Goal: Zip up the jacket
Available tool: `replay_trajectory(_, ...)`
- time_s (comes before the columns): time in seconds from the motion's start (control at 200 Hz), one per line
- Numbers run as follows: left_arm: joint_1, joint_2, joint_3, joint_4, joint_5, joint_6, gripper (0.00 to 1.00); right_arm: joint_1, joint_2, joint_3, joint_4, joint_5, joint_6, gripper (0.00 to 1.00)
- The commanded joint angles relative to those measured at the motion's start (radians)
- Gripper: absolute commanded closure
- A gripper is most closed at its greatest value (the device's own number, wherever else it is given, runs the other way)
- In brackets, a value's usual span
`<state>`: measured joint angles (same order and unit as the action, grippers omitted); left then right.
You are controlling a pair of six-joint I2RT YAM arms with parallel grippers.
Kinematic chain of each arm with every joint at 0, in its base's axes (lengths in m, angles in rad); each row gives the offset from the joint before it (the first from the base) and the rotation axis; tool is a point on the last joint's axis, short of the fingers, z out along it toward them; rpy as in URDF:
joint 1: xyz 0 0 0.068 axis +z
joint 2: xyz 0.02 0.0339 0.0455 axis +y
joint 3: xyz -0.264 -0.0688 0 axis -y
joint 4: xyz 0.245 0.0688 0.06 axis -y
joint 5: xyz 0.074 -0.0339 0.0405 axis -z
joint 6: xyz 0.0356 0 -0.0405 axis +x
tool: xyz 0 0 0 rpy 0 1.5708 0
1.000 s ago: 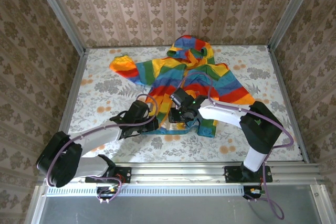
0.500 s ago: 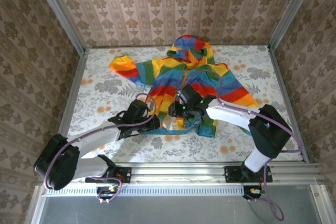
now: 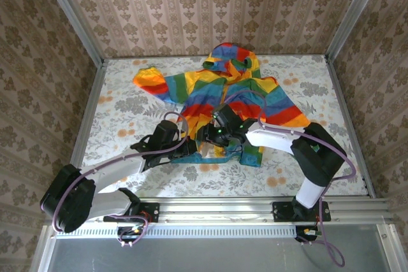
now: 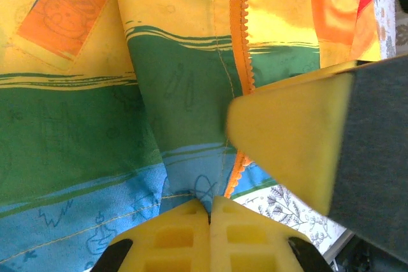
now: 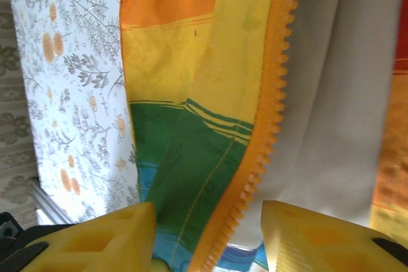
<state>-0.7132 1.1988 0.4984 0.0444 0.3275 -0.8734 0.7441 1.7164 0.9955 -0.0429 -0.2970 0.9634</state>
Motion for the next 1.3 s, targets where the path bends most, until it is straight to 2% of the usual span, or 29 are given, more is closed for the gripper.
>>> replay_trajectory(0.0, -0.006, -0.004, -0.016, 0.054, 0.022, -0.03, 1.0, -0.001, 0.026, -0.018, 0.08, -0.061, 0.069, 0.52)
replay_trajectory(0.075, -0.006, 0.001, -0.028, 0.074, 0.017, -0.034, 1.0, -0.001, 0.036, -0.02, 0.1, -0.075, 0.075, 0.57)
replay_trajectory(0.285, -0.006, 0.035, -0.024, 0.073, 0.019, -0.019, 1.0, -0.004, 0.027, -0.015, 0.086, -0.06, 0.056, 0.86)
replay_trajectory(0.425, -0.005, 0.047, -0.011, 0.057, 0.023, -0.002, 0.98, -0.005, 0.001, -0.009, 0.049, -0.021, 0.022, 1.0)
replay_trajectory(0.725, 0.012, 0.032, 0.014, 0.001, 0.026, 0.04, 0.7, -0.016, -0.032, 0.026, -0.077, 0.024, -0.072, 1.0)
replay_trajectory(0.855, 0.033, 0.016, 0.018, -0.004, 0.074, 0.059, 0.61, -0.029, -0.042, 0.032, -0.105, 0.025, -0.094, 1.0)
replay_trajectory(0.995, 0.06, -0.025, 0.019, -0.017, 0.106, 0.084, 0.6, -0.041, -0.054, 0.039, -0.132, 0.025, -0.111, 1.0)
replay_trajectory(1.105, 0.066, -0.046, 0.014, -0.006, 0.131, 0.105, 0.62, -0.046, -0.058, 0.042, -0.139, 0.02, -0.117, 1.0)
replay_trajectory(1.295, 0.066, -0.02, 0.005, 0.052, 0.188, 0.083, 0.64, -0.048, -0.058, 0.046, -0.136, 0.0, -0.117, 1.0)
